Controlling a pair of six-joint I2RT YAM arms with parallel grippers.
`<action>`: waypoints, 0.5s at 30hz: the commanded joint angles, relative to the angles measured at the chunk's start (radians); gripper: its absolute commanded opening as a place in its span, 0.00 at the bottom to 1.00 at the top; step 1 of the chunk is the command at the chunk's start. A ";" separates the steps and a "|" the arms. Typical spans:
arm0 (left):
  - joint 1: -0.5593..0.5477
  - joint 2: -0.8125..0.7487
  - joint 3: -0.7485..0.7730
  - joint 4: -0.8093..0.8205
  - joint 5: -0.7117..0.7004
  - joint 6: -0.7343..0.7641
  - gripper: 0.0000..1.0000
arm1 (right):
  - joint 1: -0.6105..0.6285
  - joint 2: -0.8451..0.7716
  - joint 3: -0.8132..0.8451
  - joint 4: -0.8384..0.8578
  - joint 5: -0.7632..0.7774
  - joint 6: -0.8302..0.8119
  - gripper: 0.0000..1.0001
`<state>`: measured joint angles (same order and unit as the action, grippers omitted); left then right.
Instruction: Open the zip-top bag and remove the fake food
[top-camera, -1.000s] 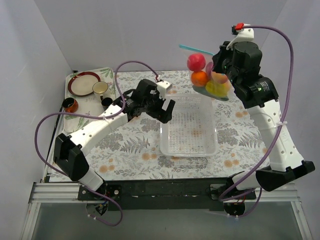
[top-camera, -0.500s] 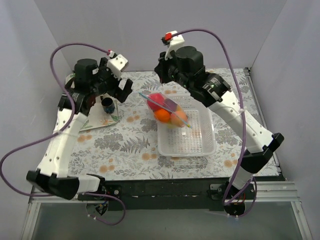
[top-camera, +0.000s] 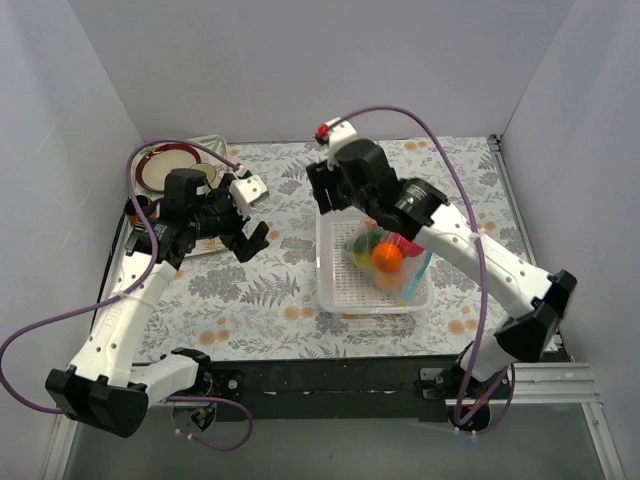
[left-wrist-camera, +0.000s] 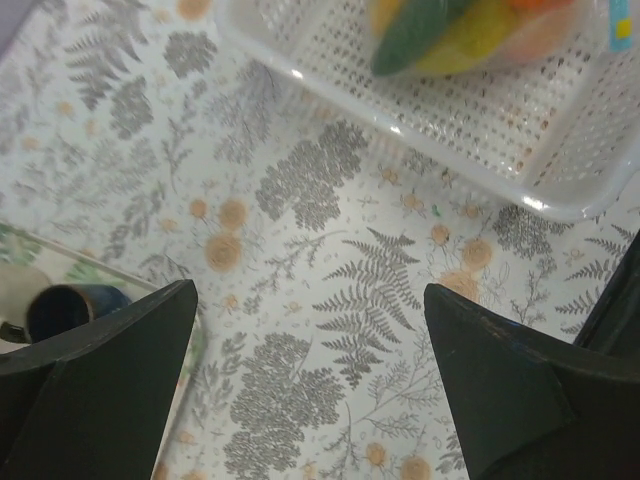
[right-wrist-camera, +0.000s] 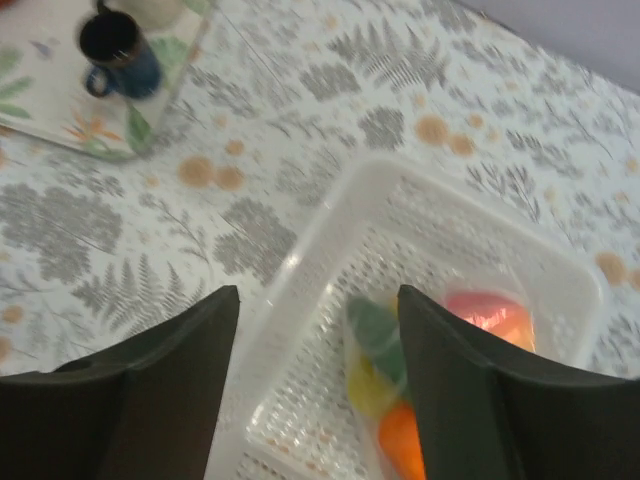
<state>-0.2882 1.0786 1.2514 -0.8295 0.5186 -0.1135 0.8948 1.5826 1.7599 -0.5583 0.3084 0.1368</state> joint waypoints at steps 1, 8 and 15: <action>0.000 0.010 -0.004 0.024 0.004 -0.009 0.98 | 0.001 -0.266 -0.244 -0.012 0.240 0.053 0.77; 0.000 0.075 0.026 0.026 0.052 -0.034 0.98 | 0.000 -0.544 -0.488 -0.129 0.563 0.306 0.96; -0.002 0.104 0.049 0.033 0.089 -0.075 0.98 | -0.042 -0.659 -0.701 -0.166 0.634 0.484 0.98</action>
<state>-0.2882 1.1812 1.2564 -0.8162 0.5663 -0.1570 0.8860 0.9203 1.1694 -0.7071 0.8566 0.4870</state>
